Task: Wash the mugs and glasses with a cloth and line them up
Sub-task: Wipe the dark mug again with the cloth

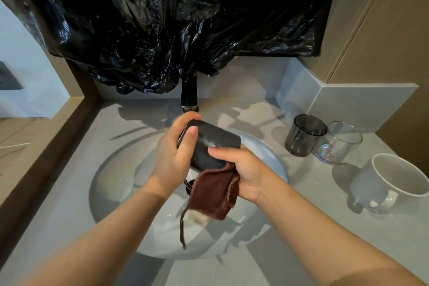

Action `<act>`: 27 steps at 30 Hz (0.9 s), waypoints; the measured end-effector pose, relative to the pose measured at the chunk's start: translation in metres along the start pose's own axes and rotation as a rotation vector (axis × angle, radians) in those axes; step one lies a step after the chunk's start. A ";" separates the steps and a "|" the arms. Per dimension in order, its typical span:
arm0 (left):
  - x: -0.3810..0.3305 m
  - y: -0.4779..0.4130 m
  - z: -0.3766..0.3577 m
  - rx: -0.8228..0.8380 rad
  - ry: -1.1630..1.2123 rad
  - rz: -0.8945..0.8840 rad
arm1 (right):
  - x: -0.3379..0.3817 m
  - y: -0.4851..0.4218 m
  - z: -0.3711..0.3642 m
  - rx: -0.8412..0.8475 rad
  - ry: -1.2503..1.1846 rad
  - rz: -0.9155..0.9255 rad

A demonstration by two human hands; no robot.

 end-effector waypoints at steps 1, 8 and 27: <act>-0.001 0.000 -0.001 0.040 -0.008 -0.006 | 0.004 0.000 0.000 -0.014 0.014 0.012; 0.033 0.014 -0.020 0.261 0.460 0.839 | 0.023 0.001 -0.004 -0.105 1.342 0.235; 0.039 0.013 -0.015 0.043 0.383 0.748 | 0.012 -0.002 0.005 -0.197 0.867 0.133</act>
Point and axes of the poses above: each hand's wrist, its own y-axis away from the middle knuckle, its own z-axis out of the back of the hand, x = y × z, the point moved 9 cm from there along -y, towards the middle knuckle, and after that the axes turned 1 degree about y, right-handed, at the moved point
